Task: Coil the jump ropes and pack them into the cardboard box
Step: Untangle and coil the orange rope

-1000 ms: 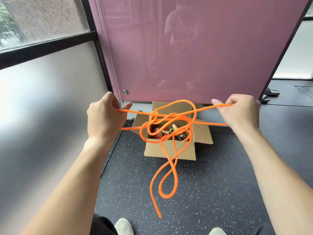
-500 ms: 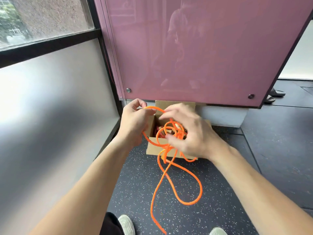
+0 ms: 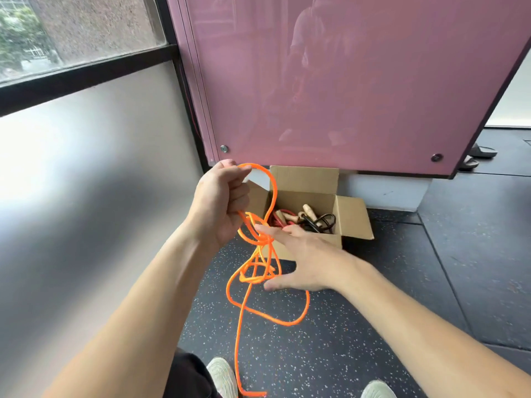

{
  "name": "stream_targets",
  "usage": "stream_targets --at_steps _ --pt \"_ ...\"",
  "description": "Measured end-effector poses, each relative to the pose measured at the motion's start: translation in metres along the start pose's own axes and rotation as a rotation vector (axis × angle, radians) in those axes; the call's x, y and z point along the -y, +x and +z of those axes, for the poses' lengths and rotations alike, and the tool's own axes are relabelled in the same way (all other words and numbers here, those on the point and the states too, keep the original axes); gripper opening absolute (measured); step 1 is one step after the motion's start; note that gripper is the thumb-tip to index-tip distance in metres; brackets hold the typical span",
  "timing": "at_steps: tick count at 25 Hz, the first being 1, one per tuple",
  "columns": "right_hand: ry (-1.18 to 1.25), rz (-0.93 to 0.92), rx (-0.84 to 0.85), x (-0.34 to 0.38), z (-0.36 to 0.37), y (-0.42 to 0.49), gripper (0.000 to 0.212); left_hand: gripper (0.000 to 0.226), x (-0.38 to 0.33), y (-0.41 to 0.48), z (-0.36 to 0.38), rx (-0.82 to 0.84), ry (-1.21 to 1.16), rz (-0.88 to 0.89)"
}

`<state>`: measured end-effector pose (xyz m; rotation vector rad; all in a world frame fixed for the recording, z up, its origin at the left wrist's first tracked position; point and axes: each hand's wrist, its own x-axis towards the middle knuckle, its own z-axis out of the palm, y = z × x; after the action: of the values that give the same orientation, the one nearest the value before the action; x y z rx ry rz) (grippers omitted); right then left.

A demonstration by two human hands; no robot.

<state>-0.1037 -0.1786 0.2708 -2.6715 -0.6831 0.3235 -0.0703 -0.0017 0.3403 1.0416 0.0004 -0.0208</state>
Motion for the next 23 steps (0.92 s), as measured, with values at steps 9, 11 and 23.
stream_targets --at_steps 9,11,23 --pt "0.611 0.152 -0.71 0.003 -0.016 0.025 0.003 0.057 0.004 0.001 -0.017 0.0 0.514 0.043" --pt "0.903 0.226 -0.701 0.006 -0.028 0.025 0.001 0.048 0.015 -0.011 -0.016 0.342 0.745 -0.011" --pt "1.566 0.291 -0.508 -0.007 -0.063 0.012 0.017 0.024 0.029 0.006 0.007 -0.048 0.517 -0.016"
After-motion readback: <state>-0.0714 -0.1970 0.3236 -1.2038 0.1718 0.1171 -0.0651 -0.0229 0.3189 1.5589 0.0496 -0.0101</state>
